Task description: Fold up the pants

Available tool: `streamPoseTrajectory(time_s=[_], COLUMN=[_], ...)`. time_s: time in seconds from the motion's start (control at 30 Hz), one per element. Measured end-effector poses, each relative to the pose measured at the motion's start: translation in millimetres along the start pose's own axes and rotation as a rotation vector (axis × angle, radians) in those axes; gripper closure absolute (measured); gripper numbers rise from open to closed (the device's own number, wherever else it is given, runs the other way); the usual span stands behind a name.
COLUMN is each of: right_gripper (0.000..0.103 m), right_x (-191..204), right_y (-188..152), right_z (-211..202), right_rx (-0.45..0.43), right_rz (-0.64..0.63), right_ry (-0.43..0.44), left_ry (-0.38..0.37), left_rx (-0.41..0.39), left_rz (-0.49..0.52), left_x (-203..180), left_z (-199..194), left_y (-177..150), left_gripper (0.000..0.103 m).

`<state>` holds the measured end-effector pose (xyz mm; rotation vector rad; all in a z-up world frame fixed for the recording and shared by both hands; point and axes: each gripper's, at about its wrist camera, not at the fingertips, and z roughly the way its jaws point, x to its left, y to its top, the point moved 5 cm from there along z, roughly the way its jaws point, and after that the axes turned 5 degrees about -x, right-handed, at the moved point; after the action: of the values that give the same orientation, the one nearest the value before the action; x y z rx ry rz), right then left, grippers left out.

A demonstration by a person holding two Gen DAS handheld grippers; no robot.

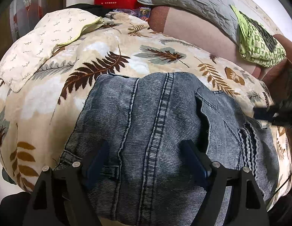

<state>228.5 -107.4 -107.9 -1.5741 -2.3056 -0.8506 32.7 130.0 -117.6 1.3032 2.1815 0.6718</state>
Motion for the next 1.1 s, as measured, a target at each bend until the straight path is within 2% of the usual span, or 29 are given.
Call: streamPoseTrajectory(time_s=[0.03, 0.07, 0.13, 0.17, 0.23, 0.33, 0.47, 0.5, 0.53, 0.6, 0.67, 0.73, 0.87, 0.97, 1.03, 1.1], right_gripper=[0.045, 0.051, 0.052, 0.048, 0.044, 0.038, 0.032, 0.026, 0.022, 0.018, 0.016, 0.016, 0.016, 0.014, 0.012, 0.009], right_x=[-10.4, -25.5, -38.6, -35.2, -17.3, 2.6, 16.0, 14.3, 12.1, -10.2, -7.0, 3.0, 22.2, 18.9, 3.3, 1.7], right_y=[-4.7, -8.1, -4.5, -2.0, -1.6, -26.0, -80.1, -93.4, -103.2, -128.7, -128.3, -126.6, -122.6, -127.4, -135.5, -133.8], right_z=[10.0, 21.8, 13.6, 1.1, -26.5, -62.9, -73.1, -65.4, -56.8, -11.2, -15.9, -25.4, -50.7, -44.0, -17.9, -12.2], right_rx=[0.033, 0.060, 0.003, -0.040, -0.133, -0.164, -0.115, -0.093, -0.069, 0.058, -0.023, -0.012, -0.075, -0.064, 0.010, -0.017], right_rz=[-0.009, -0.003, 0.104, 0.115, 0.030, -0.002, -0.044, -0.046, -0.046, -0.052, -0.076, -0.059, -0.091, -0.064, -0.030, -0.028], right_ry=[-0.060, -0.116, -0.049, -0.060, -0.104, -0.056, -0.001, 0.007, -0.002, -0.088, -0.087, -0.095, -0.072, -0.052, -0.067, -0.059], left_ry=[-0.004, -0.003, 0.006, 0.010, 0.021, 0.032, 0.056, 0.060, 0.065, 0.069, 0.077, 0.077, 0.079, 0.075, 0.068, 0.063], left_rx=[-0.002, -0.004, -0.011, -0.015, -0.020, -0.028, -0.039, -0.041, -0.042, -0.042, -0.048, -0.049, -0.047, -0.045, -0.041, -0.040], left_rz=[-0.004, -0.005, 0.003, 0.003, 0.005, 0.006, 0.023, 0.025, 0.026, 0.030, 0.039, 0.034, 0.031, 0.030, 0.027, 0.027], left_x=[0.4, 0.4, 0.1, -0.1, -0.9, -1.5, -3.1, -3.4, -3.8, -4.7, -4.8, -4.1, -4.7, -4.7, -4.0, -3.0], left_z=[-0.3, -0.5, -0.8, -1.0, -0.6, -1.0, -1.4, -1.4, -1.4, -1.3, -2.8, -3.2, -2.0, -1.6, -1.4, -1.8], left_y=[0.2, 0.3, -0.5, -1.1, -1.5, -2.6, -3.9, -3.9, -4.1, -4.4, -5.6, -6.7, -6.0, -5.5, -5.3, -5.3], left_gripper=[0.021, 0.021, 0.021, 0.021, 0.021, 0.020, 0.020, 0.020, 0.020, 0.019, 0.019, 0.019, 0.019, 0.019, 0.019, 0.019])
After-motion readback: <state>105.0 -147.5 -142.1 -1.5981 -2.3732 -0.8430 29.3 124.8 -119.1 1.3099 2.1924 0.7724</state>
